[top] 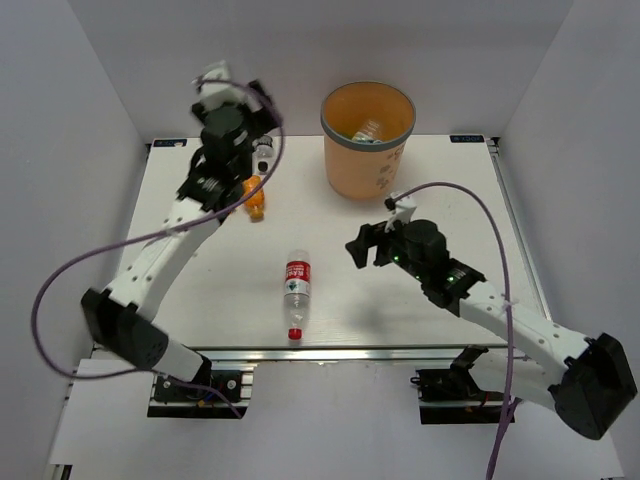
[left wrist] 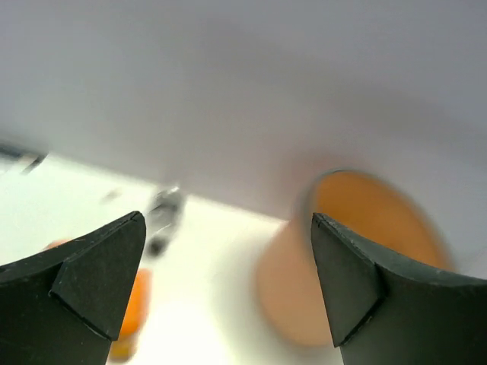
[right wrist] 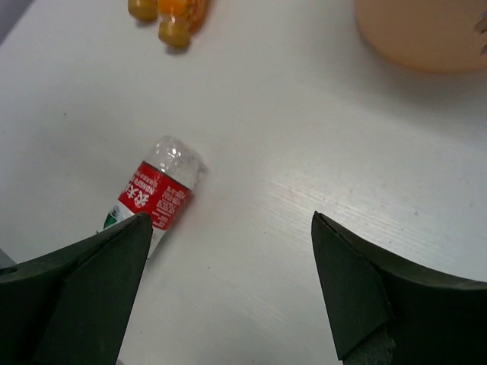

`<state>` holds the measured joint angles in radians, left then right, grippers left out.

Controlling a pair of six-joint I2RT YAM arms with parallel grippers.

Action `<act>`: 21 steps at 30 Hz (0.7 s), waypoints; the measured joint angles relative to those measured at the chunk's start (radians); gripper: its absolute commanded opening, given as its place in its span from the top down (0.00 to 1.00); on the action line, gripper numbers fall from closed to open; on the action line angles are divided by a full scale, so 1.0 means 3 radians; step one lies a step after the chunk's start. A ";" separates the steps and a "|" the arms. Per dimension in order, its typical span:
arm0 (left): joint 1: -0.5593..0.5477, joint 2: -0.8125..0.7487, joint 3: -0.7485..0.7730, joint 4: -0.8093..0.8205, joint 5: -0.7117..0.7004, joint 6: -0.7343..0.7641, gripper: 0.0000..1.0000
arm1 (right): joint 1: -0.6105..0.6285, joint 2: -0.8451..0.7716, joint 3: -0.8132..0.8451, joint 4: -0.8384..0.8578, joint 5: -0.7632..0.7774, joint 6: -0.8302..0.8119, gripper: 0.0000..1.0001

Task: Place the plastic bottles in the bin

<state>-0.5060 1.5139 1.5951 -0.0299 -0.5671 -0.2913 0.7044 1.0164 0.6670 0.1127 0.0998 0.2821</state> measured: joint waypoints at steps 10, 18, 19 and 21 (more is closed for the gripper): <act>0.1036 -0.1138 -0.2552 -0.0904 0.0120 -0.1088 0.02 | 0.1047 0.1375 0.0652 -0.0187 0.0448 0.0252 0.11; 0.1022 -0.1780 -0.2726 -0.1044 -0.0060 -0.1356 0.02 | 0.1317 0.2288 0.0980 -0.0089 0.0561 0.0771 0.11; 0.1022 -0.1834 -0.2730 -0.1025 -0.0083 -0.1366 0.02 | 0.1330 0.2369 0.1050 -0.0094 0.0598 0.0810 0.11; 0.1022 -0.1916 -0.2747 -0.1006 -0.0106 -0.1382 0.02 | 0.1348 0.2530 0.1164 -0.0111 0.0637 0.0907 0.13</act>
<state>-0.1993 0.9390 0.7712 -0.3317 -0.5987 -0.7059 1.1088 1.7756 1.0161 0.0795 0.2909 0.5541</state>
